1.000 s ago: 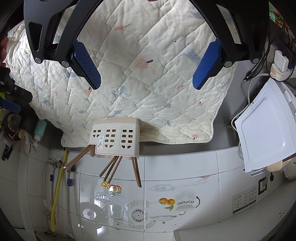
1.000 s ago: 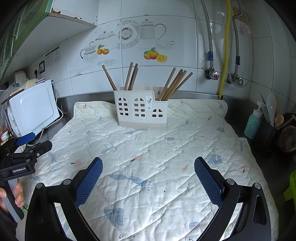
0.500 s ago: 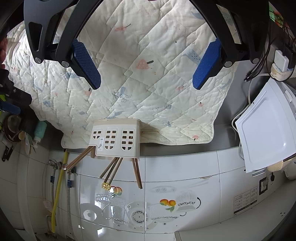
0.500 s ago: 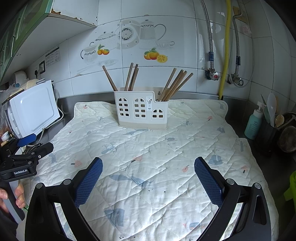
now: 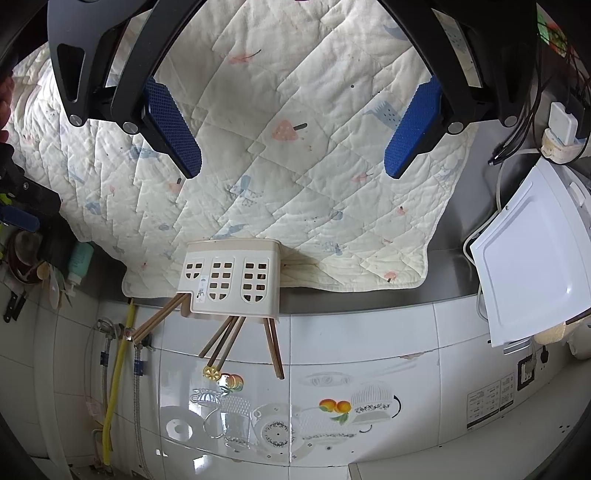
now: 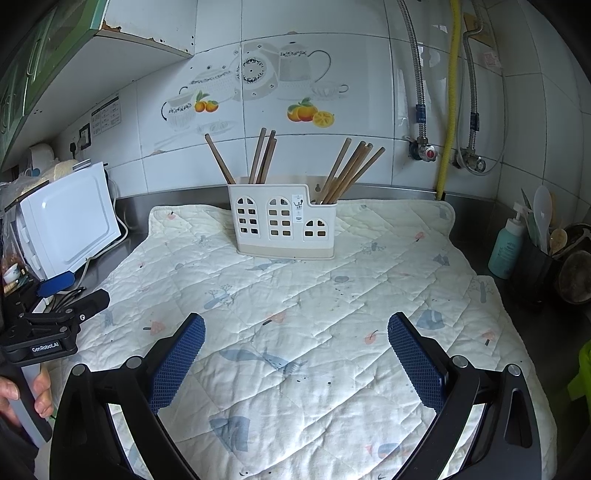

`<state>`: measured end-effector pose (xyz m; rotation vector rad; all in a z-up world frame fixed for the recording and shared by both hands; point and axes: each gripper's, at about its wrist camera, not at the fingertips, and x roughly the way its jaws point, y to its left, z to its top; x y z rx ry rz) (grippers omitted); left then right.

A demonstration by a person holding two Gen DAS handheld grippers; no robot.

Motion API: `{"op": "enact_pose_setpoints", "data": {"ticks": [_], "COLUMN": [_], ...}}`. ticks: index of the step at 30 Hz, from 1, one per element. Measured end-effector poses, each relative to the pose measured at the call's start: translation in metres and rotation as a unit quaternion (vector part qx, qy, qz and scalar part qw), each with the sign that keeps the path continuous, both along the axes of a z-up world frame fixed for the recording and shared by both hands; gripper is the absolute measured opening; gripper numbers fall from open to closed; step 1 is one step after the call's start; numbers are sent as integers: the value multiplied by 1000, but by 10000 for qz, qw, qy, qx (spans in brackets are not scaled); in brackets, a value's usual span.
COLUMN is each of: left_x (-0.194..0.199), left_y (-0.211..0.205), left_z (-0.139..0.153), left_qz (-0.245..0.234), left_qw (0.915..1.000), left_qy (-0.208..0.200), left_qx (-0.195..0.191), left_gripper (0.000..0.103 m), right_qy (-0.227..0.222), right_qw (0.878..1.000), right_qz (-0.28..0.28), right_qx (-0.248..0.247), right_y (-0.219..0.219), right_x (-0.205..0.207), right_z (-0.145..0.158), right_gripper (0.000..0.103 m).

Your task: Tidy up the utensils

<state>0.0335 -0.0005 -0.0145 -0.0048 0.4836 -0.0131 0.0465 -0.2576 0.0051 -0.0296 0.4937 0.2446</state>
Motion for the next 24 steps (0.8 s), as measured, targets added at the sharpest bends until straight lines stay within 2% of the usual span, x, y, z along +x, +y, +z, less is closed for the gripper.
{"op": "enact_pose_setpoints", "data": {"ticks": [12,18,24], "left_x": [-1,-5,-4], "left_y": [0,1,7], "left_z": [-2,1,1], "left_qz": [-6,131,118], "left_qw": [10000,9998,9998], "left_qy": [6,-137,-138], "left_qx": [-21,-3,-128], "left_gripper": [98,98,98], "right_qy": [10,10,10], "right_qw": [10000,10000,10000], "right_qz": [17,15,5], "right_qx": [16,21,14], "right_y": [-2,-2,-2], "right_x": [-1,-1,-1], "right_z": [-1,-1,-1], "right_gripper": [96,96,96]}}
